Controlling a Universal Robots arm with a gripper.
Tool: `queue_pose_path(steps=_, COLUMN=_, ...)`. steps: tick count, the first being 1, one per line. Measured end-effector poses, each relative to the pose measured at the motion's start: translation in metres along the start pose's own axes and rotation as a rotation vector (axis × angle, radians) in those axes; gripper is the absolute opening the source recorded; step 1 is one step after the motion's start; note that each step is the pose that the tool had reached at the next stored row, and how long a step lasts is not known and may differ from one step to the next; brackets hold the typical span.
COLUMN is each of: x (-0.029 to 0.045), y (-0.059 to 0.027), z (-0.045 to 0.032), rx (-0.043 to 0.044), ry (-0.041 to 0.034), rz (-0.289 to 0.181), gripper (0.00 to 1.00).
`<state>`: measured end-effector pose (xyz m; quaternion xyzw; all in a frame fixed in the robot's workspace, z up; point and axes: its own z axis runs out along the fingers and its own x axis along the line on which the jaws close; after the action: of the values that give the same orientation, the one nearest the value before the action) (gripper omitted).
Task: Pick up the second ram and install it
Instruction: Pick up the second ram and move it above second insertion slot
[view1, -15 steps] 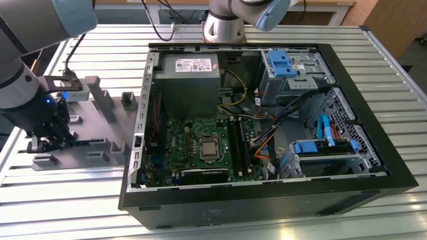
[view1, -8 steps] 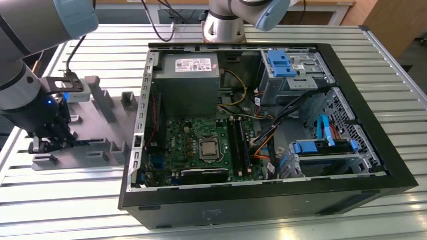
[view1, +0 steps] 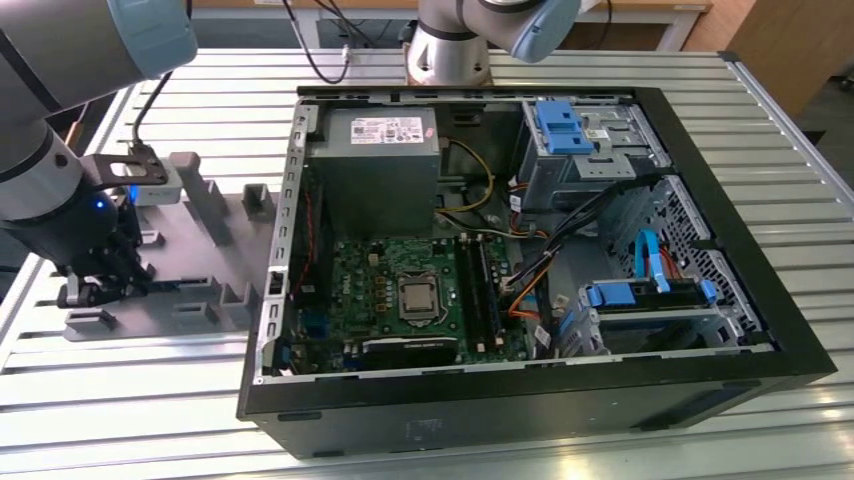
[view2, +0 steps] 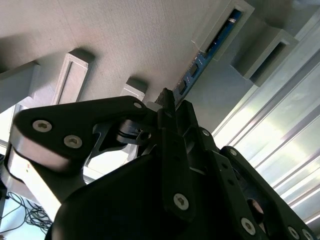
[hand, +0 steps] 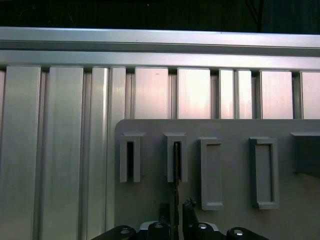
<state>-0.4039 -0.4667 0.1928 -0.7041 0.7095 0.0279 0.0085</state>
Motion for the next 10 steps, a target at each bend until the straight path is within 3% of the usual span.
queue_pose_path(steps=6, x=0.0000, y=0.0000, z=0.0004, rx=0.0000, ry=0.0000, rz=0.000, gripper=0.23)
queue_pose_path(steps=7, x=0.0000, y=0.0000, z=0.0005, rx=0.0000, ry=0.0001, rz=0.000, gripper=0.16)
queue_pose_path(steps=10, x=0.0000, y=0.0000, z=0.0010, rx=0.0001, ry=0.0000, rz=0.000, gripper=0.16)
